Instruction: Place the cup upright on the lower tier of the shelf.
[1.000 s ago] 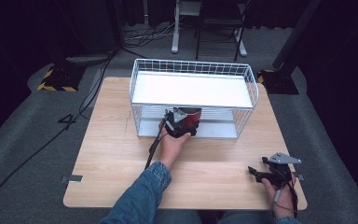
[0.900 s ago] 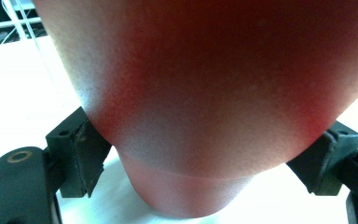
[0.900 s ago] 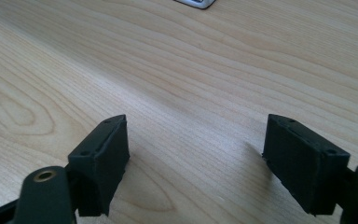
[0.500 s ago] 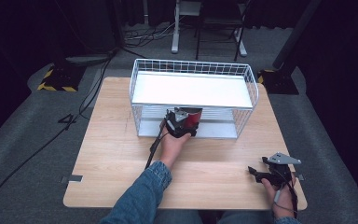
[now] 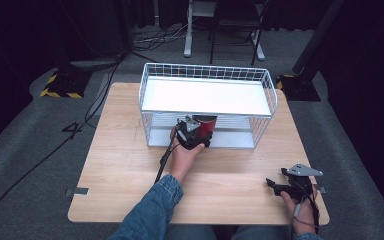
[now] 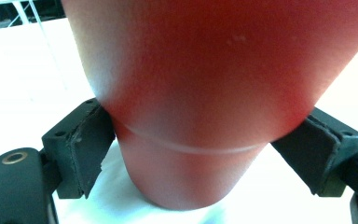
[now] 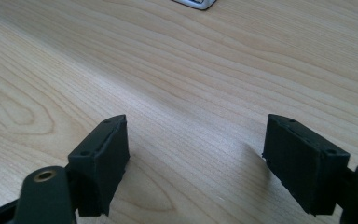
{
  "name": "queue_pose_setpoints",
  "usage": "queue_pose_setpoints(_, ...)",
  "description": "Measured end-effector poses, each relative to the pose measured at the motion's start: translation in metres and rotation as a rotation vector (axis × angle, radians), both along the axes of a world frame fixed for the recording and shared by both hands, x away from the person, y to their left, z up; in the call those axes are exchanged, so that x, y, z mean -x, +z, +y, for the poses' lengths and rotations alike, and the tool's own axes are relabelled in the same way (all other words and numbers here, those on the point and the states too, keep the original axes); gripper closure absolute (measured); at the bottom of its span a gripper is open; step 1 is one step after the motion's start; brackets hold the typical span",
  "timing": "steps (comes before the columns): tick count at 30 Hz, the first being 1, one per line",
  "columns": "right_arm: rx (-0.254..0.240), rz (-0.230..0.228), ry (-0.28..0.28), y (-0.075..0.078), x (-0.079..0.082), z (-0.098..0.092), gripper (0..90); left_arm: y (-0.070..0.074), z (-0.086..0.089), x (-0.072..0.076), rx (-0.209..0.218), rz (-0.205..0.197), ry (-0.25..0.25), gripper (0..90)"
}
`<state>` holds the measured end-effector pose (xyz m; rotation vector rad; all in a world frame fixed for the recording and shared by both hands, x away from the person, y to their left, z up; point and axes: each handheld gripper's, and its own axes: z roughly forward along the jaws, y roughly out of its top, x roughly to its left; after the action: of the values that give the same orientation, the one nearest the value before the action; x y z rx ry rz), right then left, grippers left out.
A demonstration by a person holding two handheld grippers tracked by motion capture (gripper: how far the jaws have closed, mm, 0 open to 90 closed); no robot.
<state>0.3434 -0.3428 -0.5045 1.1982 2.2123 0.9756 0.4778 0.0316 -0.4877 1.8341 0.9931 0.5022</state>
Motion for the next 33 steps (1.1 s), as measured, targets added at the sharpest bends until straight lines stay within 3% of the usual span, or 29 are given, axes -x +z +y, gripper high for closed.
queue_pose_setpoints(8, 0.009, -0.011, -0.001, 0.0, 0.001, 0.001, 22.7, 0.0, 0.005, 0.011, 0.005, 0.023, 0.0, 15.2)
queue_pose_setpoints(21, 0.002, -0.003, 0.0, 0.0, 0.0, 0.0, 22.8, 0.017, 0.024, 0.04, 0.029, 0.01, -0.011, 15.2)
queue_pose_setpoints(26, -0.001, 0.0, -0.006, 0.0, 0.0, 0.001, 22.9, 0.022, 0.036, 0.055, 0.038, 0.004, -0.036, 15.2)
queue_pose_setpoints(33, 0.007, -0.006, -0.006, 0.0, -0.001, 0.003, 23.0, 0.029, 0.061, 0.075, 0.043, -0.003, -0.016, 15.2)
